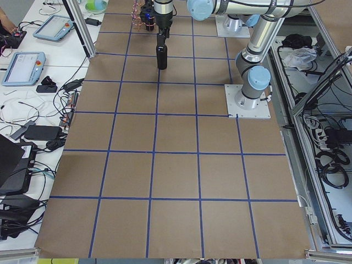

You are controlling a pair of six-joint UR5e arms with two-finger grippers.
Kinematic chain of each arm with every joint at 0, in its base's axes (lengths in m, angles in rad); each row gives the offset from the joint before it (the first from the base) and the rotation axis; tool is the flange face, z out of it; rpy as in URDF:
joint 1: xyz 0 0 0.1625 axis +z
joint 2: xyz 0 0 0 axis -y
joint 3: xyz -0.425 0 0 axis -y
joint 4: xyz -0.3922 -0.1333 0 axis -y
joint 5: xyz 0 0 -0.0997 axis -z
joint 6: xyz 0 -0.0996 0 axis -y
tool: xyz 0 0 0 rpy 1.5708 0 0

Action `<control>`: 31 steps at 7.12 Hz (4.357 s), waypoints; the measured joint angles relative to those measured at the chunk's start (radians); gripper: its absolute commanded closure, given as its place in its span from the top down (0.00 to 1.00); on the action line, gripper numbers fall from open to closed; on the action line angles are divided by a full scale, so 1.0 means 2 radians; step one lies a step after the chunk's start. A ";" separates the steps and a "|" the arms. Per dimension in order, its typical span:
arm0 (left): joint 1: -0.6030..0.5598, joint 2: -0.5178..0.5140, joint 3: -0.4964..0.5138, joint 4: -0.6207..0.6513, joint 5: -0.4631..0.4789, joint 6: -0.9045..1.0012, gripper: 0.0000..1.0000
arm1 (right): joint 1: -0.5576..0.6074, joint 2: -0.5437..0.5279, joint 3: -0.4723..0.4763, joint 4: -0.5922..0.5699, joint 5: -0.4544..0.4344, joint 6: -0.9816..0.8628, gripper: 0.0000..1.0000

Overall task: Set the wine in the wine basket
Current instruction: 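Close the right gripper on the bottle neck and lift it, then carry the bottle with the right gripper to the copper wine rack, then lower the bottle into an empty rack slot beside the other bottles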

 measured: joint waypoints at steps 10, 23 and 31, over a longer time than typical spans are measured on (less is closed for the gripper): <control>0.000 0.000 0.000 -0.001 0.001 -0.001 1.00 | -0.013 -0.010 -0.001 0.010 -0.003 -0.041 0.00; -0.001 0.001 0.000 -0.001 0.000 -0.002 1.00 | -0.277 -0.171 -0.002 0.217 -0.060 -0.340 0.00; -0.001 0.004 -0.007 -0.001 0.000 -0.003 1.00 | -0.356 -0.155 -0.005 0.143 -0.079 -0.465 0.00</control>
